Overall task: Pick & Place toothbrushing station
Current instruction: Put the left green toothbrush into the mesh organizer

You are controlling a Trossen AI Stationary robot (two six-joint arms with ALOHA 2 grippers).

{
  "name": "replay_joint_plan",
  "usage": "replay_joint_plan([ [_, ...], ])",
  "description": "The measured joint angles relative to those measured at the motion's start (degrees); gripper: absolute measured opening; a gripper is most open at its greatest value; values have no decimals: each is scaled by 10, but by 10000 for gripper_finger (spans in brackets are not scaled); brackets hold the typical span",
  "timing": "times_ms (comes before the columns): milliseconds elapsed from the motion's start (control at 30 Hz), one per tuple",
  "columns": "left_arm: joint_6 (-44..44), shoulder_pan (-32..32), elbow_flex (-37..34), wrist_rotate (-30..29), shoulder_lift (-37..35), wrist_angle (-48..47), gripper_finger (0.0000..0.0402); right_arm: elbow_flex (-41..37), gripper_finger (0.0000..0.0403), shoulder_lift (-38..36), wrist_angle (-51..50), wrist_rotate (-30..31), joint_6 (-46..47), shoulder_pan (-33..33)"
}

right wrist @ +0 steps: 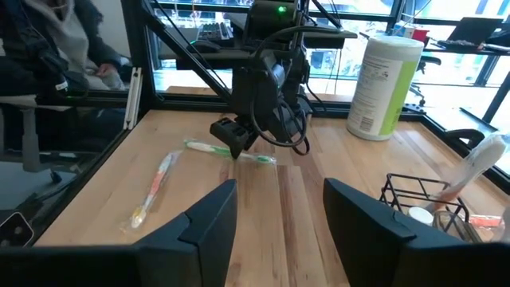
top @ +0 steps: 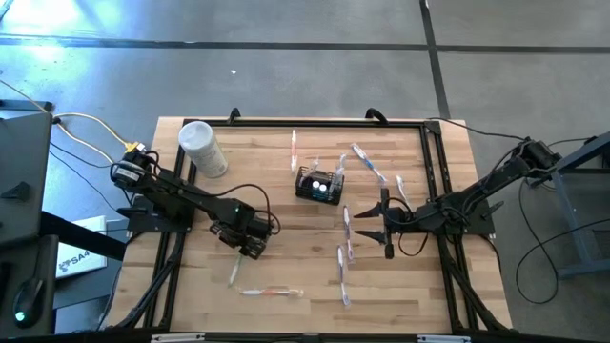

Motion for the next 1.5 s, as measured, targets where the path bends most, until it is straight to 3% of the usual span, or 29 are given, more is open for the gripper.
replay_joint_plan([
  [200, 12, 0, -1, -4, 1, -5, 144, 0, 180, 0, 0, 0, 2, 0],
  [533, 90, 0, -2, -12, 1, -12, 15, 0, 180, 0, 0, 0, 15, 0],
  [767, 142, -1, 15, -42, 2, -25, 9, 0, 180, 0, 0, 0, 15, 0],
  [867, 169, -1, 48, -101, -1, -50, 7, 0, 180, 0, 0, 0, 13, 0],
  [1133, 258, -1, 188, -201, -26, -175, 3, 0, 180, 0, 0, 0, 12, 0],
  [1267, 324, 0, 279, -298, -27, -234, 4, 0, 180, 0, -1, 0, 11, 0],
  [1367, 429, 9, 329, -355, -35, -212, 4, 0, 180, 0, -2, 0, 11, 0],
  [1500, 521, 58, 350, -363, -73, -139, 4, 0, 180, 0, -7, 0, 11, 0],
])
